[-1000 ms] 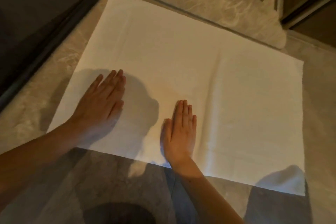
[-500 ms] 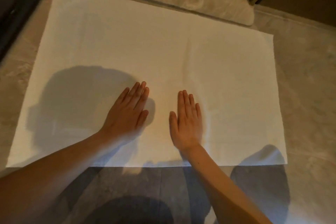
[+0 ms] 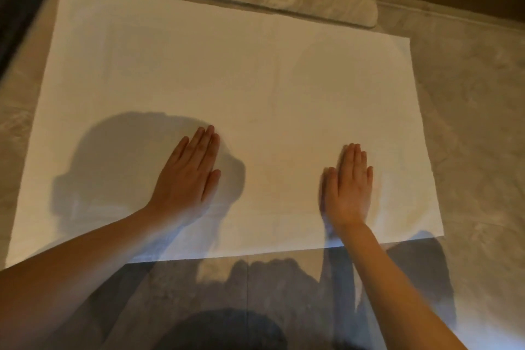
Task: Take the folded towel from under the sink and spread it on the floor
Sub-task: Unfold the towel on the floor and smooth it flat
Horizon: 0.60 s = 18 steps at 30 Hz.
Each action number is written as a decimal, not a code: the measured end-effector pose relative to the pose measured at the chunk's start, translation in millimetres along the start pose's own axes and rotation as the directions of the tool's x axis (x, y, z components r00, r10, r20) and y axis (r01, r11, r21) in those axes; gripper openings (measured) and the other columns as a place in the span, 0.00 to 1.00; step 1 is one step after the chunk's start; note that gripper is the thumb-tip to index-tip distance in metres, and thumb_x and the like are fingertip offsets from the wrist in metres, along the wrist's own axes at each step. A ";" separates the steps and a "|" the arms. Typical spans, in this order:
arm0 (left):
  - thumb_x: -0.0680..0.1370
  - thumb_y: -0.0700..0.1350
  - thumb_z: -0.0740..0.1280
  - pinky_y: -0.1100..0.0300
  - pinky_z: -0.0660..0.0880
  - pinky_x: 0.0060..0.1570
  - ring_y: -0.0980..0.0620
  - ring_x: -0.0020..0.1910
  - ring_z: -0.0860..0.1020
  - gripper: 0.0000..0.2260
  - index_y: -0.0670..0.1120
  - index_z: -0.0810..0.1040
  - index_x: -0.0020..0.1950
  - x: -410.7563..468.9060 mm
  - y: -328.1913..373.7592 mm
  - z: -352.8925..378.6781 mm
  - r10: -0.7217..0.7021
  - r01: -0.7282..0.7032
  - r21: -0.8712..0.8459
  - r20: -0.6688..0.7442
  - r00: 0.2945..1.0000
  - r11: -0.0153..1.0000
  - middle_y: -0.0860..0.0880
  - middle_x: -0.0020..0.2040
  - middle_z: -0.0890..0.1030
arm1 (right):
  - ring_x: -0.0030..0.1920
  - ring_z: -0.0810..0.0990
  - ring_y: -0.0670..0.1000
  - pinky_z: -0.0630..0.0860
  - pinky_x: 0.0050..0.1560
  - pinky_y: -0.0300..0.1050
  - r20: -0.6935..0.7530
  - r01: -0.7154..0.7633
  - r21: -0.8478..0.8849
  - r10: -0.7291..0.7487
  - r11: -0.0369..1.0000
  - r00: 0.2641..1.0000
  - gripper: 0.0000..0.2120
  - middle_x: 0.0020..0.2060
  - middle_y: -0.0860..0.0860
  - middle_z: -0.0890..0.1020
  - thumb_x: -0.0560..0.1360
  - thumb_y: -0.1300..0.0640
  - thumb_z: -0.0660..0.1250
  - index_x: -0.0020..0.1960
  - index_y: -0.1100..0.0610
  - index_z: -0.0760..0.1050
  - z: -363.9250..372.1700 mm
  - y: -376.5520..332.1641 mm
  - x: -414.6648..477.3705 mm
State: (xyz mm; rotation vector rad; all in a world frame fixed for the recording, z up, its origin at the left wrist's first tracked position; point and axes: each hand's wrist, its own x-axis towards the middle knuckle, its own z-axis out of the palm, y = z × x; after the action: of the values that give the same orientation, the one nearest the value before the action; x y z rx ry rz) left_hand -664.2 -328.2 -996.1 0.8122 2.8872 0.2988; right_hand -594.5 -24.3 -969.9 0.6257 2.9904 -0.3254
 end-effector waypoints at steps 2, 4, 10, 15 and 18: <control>0.83 0.52 0.44 0.50 0.46 0.77 0.45 0.79 0.50 0.28 0.38 0.51 0.79 1.5 -0.7 -2.3 -0.001 0.001 -0.012 -0.004 1.000 1.000 0.41 0.80 0.51 | 0.79 0.51 0.54 0.47 0.78 0.51 -0.005 0.125 0.067 -0.125 0.990 0.992 0.29 0.79 0.55 0.54 0.82 0.49 0.46 0.79 0.60 0.51 9.0 -51.7 -14.9; 0.82 0.52 0.45 0.48 0.48 0.77 0.44 0.79 0.51 0.28 0.37 0.52 0.79 2.0 2.8 -7.3 0.003 -0.003 -0.009 -0.003 1.000 1.000 0.40 0.80 0.52 | 0.79 0.51 0.55 0.45 0.78 0.50 0.030 0.234 0.121 -0.239 0.965 0.970 0.28 0.78 0.56 0.55 0.82 0.50 0.49 0.79 0.61 0.52 23.8 -104.0 -28.5; 0.82 0.48 0.49 0.44 0.55 0.75 0.38 0.77 0.58 0.26 0.32 0.60 0.75 -31.1 35.4 1.0 0.109 -0.109 0.014 -0.012 0.994 0.994 0.35 0.76 0.61 | 0.79 0.49 0.54 0.47 0.78 0.51 0.087 0.315 0.171 -0.333 0.934 0.939 0.27 0.78 0.54 0.56 0.82 0.51 0.45 0.79 0.60 0.54 46.6 -143.7 -55.7; 0.83 0.51 0.47 0.46 0.52 0.77 0.42 0.79 0.52 0.28 0.35 0.55 0.78 -31.4 31.1 4.6 0.067 -0.067 0.013 0.038 0.997 0.998 0.37 0.79 0.54 | 0.79 0.46 0.51 0.45 0.78 0.51 0.139 0.419 0.054 -0.422 0.906 0.896 0.29 0.79 0.51 0.53 0.82 0.46 0.47 0.80 0.56 0.49 50.8 -113.5 -58.1; 0.82 0.52 0.48 0.49 0.48 0.77 0.44 0.79 0.49 0.29 0.37 0.51 0.79 -33.6 28.5 8.6 0.079 -0.079 0.001 0.036 0.996 0.997 0.39 0.80 0.50 | 0.79 0.45 0.50 0.44 0.78 0.50 0.135 0.394 0.023 -0.394 0.919 0.909 0.30 0.80 0.50 0.51 0.81 0.46 0.47 0.80 0.55 0.47 43.9 -77.8 -50.9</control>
State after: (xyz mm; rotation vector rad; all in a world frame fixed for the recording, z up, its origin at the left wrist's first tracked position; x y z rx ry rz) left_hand -620.0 -320.8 -995.7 0.9241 2.8276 0.2856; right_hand -578.2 -123.3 -992.2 -0.0137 2.9601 -0.3657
